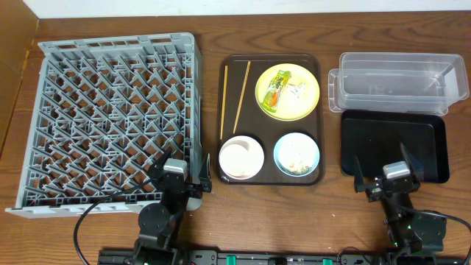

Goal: Sort waste into correct bins and load items into the dishwasher

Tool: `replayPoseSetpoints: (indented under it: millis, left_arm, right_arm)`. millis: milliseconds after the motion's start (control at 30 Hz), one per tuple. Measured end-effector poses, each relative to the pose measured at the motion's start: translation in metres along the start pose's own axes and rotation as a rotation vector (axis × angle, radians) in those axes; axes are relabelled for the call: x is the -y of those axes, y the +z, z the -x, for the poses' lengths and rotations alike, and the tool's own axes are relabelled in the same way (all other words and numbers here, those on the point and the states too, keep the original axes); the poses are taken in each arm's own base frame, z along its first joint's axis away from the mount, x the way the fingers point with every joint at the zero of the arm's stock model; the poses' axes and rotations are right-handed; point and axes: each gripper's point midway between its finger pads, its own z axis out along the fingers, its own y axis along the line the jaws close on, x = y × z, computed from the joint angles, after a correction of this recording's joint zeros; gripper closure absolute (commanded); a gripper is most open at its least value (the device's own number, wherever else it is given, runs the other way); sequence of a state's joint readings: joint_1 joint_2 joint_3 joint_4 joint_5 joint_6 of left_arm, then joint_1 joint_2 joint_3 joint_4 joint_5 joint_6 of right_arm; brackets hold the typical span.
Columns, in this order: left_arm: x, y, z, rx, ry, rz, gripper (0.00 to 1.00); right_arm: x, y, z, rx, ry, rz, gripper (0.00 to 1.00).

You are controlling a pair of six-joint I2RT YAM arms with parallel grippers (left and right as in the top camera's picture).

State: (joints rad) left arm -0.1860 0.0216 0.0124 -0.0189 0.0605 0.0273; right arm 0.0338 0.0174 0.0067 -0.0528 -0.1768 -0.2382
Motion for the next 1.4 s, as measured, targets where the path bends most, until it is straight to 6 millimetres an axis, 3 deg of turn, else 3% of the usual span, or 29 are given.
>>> replayPoseSetpoints:
  millis: [133,467,567,733,867,1033,1167,1267,1400]
  left_arm:
    - [0.002,0.000,0.001,0.003,0.000,-0.013,0.07]
    - [0.012,-0.004,0.006,-0.021,-0.014,-0.067,0.07]
    - [0.013,-0.007,0.020,-0.064,-0.030,-0.068,0.07]
    - [0.015,-0.007,0.053,-0.179,-0.060,-0.060,0.07]
    - [0.020,0.002,0.083,-0.292,-0.073,-0.079,0.07]
    - [0.034,0.017,0.112,-0.418,-0.094,-0.143,0.07]
    - [0.038,0.028,0.115,-0.466,-0.111,-0.162,0.07]
    - [0.039,0.029,0.109,-0.496,-0.127,-0.162,0.07]
    - [0.039,0.029,0.108,-0.499,-0.133,-0.163,0.07]
  right_arm:
    - [-0.013,-0.001,0.008,0.037,0.003,0.078,0.01]
    - [-0.038,-0.005,0.020,0.048,0.224,0.242,0.01]
    - [-0.038,-0.007,0.038,0.028,0.275,0.271,0.01]
    - [-0.030,-0.002,0.089,-0.063,0.337,0.312,0.01]
    - [-0.028,0.015,0.109,-0.257,0.418,0.365,0.01]
    - [-0.024,0.053,0.121,-0.530,0.486,0.408,0.01]
    - [-0.028,0.084,0.128,-0.596,0.505,0.455,0.01]
    - [-0.038,0.098,0.117,-0.660,0.580,0.505,0.01]
    - [-0.059,0.112,0.088,-0.773,0.632,0.554,0.01]
